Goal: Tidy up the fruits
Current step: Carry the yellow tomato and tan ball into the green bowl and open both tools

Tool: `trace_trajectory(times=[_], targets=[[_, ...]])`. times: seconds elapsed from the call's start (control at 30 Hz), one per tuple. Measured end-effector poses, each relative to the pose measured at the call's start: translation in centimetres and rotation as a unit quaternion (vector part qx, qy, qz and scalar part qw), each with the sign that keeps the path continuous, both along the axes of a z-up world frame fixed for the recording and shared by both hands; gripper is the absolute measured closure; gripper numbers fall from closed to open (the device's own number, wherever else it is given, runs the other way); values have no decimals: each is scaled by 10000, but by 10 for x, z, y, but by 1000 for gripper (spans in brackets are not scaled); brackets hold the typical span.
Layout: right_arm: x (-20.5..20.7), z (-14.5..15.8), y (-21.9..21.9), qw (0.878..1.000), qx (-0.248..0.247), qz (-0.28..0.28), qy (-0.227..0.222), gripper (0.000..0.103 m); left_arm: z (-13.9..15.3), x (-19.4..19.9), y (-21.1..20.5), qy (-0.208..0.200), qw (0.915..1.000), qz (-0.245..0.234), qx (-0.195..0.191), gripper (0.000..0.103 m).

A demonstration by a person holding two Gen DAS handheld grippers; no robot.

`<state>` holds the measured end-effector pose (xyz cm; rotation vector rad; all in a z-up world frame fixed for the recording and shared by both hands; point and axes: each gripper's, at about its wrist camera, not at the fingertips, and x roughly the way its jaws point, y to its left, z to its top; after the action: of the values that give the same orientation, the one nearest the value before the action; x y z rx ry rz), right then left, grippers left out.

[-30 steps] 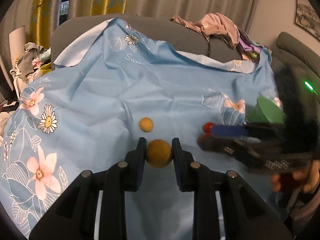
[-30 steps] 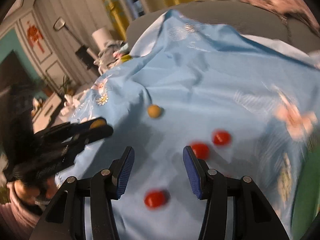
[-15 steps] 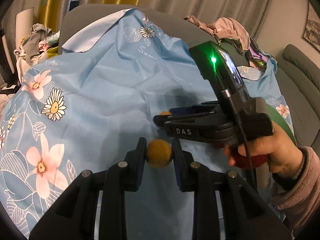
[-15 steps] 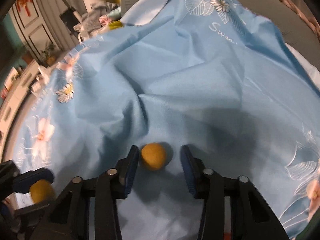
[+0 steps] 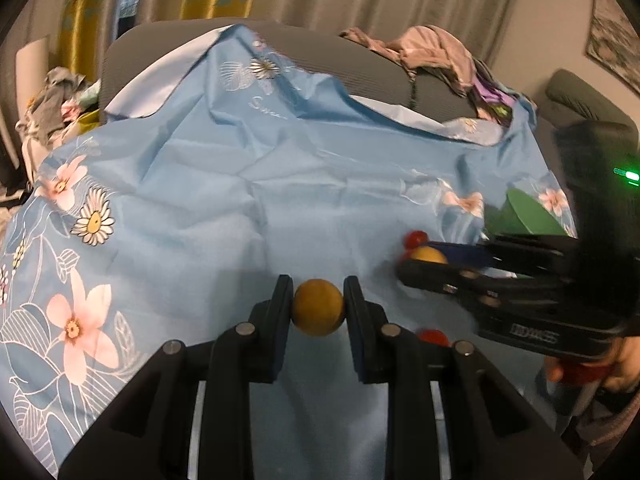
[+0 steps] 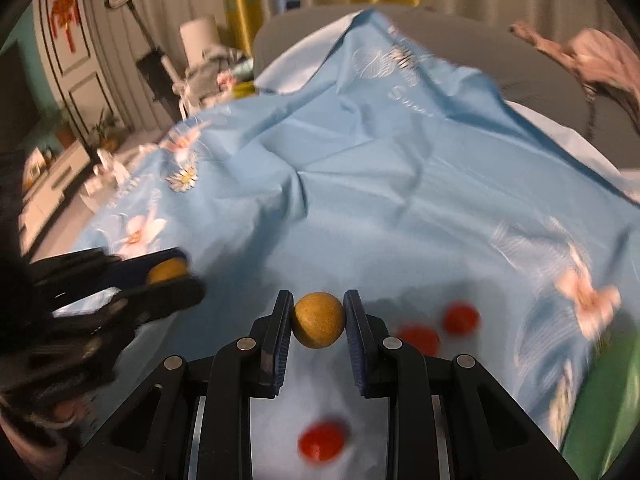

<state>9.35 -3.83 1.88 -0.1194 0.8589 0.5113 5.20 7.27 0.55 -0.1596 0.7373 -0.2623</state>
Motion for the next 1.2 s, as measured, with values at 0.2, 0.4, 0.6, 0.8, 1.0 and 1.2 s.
trace_trajectory(times=[0.2,0.4,0.6,0.8,1.0,1.2], targets=[[-51,12,-36,9979,462,-376,-245,76,10,-14,-32,-182,9989,-306,289,77],[-75,16,-65,9944,784,-612,-362,76,10,-30,-56,-130,9978,-486,422,77],[-86,11,-91,9912,1037,-726,-379,76,13,-38,-72,-62,9966,-509,652,77],[-90,10,-110,9879,1249,-801,-456,76,20,-36,-92,-87,9949,-567,824,77],[-90,15,-137,9827,1433,-959,-675,76,27,-27,-122,-161,9925,-728,966,77],[-87,21,-170,9754,1575,-1251,-906,76,32,-10,-158,-156,9893,-1007,1045,77]])
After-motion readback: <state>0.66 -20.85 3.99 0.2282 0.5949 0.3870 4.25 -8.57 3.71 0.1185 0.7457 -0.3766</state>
